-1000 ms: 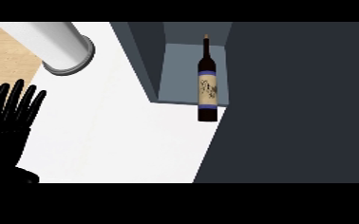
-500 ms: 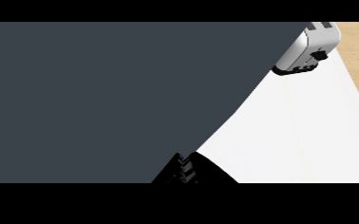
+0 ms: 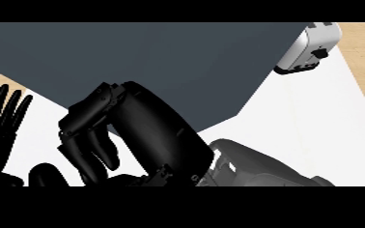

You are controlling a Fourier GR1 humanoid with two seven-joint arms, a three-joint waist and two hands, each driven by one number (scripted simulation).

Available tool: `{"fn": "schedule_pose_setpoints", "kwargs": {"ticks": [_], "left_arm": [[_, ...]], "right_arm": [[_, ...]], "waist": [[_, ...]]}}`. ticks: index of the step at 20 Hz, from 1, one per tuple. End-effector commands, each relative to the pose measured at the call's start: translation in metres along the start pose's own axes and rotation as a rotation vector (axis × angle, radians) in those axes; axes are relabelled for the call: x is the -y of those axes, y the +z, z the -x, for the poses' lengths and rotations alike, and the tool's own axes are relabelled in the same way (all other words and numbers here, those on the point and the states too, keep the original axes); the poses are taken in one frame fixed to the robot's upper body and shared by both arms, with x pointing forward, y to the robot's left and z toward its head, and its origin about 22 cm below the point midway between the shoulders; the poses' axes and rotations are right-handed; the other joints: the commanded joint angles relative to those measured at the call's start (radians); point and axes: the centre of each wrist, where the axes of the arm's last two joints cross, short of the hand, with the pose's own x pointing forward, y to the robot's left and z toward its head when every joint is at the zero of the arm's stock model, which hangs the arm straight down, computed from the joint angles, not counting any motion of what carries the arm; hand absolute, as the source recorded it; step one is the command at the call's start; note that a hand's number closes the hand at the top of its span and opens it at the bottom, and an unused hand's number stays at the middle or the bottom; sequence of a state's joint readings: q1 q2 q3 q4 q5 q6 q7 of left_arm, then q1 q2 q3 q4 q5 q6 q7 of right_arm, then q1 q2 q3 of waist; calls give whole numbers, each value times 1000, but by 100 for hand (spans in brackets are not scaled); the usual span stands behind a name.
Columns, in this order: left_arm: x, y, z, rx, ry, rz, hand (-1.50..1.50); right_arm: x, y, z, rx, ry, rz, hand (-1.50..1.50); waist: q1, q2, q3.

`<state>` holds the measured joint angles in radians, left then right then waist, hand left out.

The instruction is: Pick up the wine, place it into the cabinet and close the cabinet

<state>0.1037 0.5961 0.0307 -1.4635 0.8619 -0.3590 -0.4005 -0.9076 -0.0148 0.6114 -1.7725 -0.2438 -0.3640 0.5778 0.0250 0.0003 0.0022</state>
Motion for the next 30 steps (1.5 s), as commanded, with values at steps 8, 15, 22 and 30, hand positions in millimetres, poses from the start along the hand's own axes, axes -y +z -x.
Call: {"fn": "schedule_pose_setpoints", "kwargs": {"ticks": [8,15,22,30], "left_arm": [[-7,-2,-12,22,-10,14,-150],[-14,-2,-8,5,-14,-14,-150],[-15,-13,-13,26,-12,-12,-150],[-20,-13,-13,12,3,14,-150]], "right_arm": [[41,-41,53,-41,-102,132,150],[84,-43,65,-72,-55,156,150],[115,-45,93,-83,-29,166,150],[148,-43,100,-80,23,198,150]], "waist": [[-1,3,-3],[-16,3,-3],[-11,8,-3],[-11,15,-4]]}}
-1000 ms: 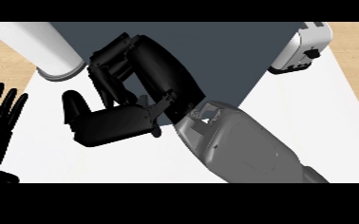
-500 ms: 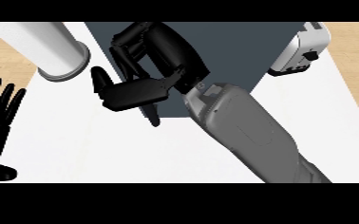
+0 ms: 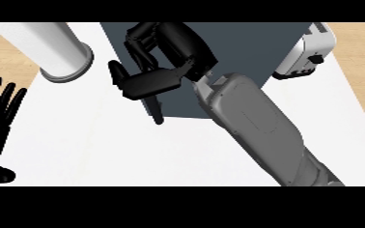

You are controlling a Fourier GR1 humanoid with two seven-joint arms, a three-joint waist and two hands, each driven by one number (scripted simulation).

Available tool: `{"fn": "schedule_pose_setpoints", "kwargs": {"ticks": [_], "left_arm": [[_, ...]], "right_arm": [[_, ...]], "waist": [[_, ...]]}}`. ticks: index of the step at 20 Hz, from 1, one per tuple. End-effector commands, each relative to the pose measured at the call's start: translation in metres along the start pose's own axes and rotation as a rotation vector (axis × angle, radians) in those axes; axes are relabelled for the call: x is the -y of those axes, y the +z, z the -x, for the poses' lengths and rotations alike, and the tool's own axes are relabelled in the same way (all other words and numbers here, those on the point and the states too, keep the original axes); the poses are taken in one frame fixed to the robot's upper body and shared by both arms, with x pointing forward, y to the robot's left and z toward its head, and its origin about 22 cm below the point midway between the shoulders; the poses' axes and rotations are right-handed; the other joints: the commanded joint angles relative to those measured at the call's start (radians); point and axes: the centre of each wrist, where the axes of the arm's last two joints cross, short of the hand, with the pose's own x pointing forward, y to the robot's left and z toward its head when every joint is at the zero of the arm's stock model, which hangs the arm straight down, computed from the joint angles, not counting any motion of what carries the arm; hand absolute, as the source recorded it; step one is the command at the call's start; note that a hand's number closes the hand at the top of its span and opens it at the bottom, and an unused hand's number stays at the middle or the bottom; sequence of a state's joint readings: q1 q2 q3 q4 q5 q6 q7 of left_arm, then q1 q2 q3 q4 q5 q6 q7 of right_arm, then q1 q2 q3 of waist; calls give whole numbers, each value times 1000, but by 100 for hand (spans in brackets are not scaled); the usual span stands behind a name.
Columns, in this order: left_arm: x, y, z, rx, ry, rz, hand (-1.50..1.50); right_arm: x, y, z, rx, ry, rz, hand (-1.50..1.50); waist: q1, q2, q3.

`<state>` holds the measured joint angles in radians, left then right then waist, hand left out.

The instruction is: Pick up the wine, place it into the cabinet and close the cabinet

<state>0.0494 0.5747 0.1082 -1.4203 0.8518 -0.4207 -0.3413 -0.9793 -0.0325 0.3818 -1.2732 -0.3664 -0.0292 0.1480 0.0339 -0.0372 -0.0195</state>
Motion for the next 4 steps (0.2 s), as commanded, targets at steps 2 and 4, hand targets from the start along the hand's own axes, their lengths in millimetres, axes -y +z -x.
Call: {"fn": "schedule_pose_setpoints", "kwargs": {"ticks": [2,4], "left_arm": [[6,-3,2,-6,24,32,-150],[4,-8,3,-13,9,31,-150]], "right_arm": [[61,14,33,-139,39,204,150],[54,12,34,-114,25,188,150]], "waist": [[-9,49,19],[-22,50,18]]}}
